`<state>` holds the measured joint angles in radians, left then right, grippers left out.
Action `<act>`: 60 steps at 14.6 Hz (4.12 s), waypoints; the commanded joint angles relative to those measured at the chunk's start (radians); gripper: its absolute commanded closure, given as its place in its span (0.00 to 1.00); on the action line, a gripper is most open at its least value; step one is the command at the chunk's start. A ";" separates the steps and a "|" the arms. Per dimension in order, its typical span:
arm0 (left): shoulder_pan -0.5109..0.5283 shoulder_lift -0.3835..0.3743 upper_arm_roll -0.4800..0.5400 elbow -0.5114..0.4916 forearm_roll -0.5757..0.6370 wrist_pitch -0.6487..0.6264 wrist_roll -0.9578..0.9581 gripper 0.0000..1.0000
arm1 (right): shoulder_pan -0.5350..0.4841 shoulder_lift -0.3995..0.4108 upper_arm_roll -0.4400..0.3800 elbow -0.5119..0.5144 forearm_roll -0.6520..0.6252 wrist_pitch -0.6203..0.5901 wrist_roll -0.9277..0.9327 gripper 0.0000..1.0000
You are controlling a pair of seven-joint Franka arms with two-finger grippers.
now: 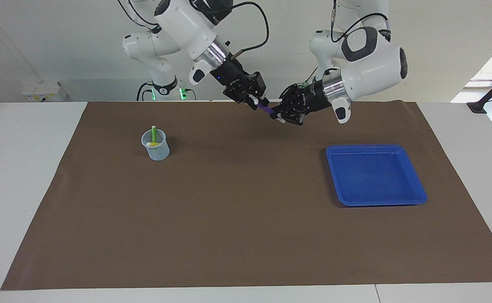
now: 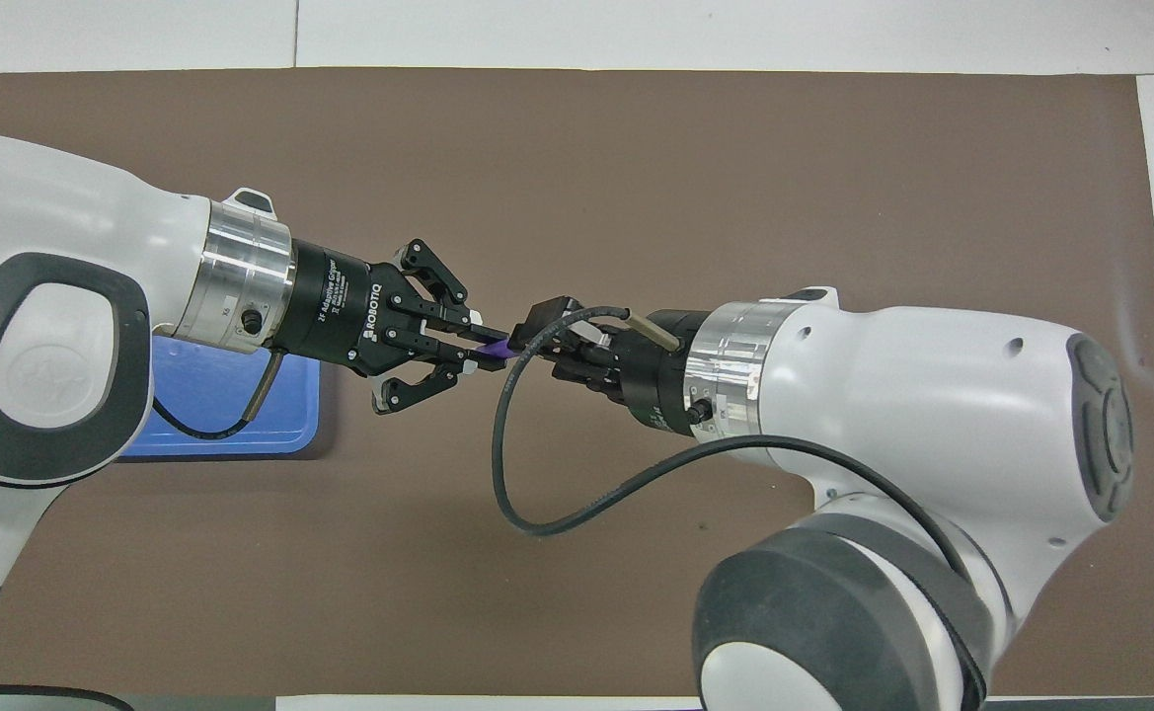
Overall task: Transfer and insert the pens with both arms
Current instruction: 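Close the right gripper on the purple pen and open the left gripper, then insert the purple pen into the cup with the right gripper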
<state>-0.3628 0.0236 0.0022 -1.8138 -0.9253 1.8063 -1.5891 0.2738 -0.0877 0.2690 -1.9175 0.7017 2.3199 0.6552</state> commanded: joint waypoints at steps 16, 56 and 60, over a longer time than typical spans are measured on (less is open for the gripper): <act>-0.022 -0.053 0.008 -0.033 -0.012 0.038 -0.014 0.00 | -0.027 0.013 0.007 0.012 0.001 0.000 -0.014 0.93; 0.209 -0.102 0.009 0.277 0.910 -0.449 1.509 0.00 | -0.502 -0.211 -0.008 -0.332 -0.643 -0.365 -1.079 0.00; 0.206 -0.076 0.009 0.309 0.893 -0.482 1.503 0.00 | -0.513 -0.156 -0.010 -0.139 -0.654 -0.451 -1.079 0.00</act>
<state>-0.1657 -0.0747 0.0213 -1.5361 -0.0228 1.3405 -0.0809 -0.2167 -0.2883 0.2531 -2.1620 0.0728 1.9250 -0.4035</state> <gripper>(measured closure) 0.000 0.000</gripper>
